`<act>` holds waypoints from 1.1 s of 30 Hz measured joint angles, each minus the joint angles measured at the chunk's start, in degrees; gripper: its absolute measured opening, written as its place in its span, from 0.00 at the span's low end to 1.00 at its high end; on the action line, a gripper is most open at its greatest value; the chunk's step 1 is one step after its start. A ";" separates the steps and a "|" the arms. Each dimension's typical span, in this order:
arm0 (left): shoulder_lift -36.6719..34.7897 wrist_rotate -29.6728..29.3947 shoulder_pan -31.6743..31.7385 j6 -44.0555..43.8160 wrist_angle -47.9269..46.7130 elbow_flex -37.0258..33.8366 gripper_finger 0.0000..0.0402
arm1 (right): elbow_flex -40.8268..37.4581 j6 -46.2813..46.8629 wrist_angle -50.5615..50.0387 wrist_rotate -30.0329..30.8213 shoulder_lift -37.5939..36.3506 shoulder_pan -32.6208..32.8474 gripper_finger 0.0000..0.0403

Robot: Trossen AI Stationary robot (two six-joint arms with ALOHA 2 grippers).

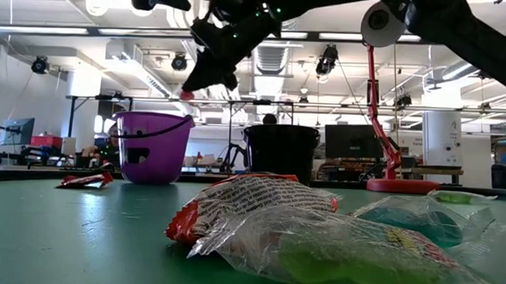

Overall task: Sort candy
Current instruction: Put the red gummy into the violet bucket, then put the red candy pack into the black bucket

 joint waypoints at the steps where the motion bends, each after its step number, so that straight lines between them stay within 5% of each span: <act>1: 0.00 0.00 0.00 -0.07 0.00 0.00 0.00 | 0.00 0.93 1.09 -1.00 0.16 -0.47 0.02; 20: -0.27 0.00 0.00 -0.48 0.04 0.01 0.00 | 0.00 6.65 16.09 -4.70 3.89 -3.06 0.03; 33: -0.40 0.00 0.02 -0.96 -0.63 0.02 0.00 | 0.00 6.87 15.94 -4.17 3.83 -3.51 0.27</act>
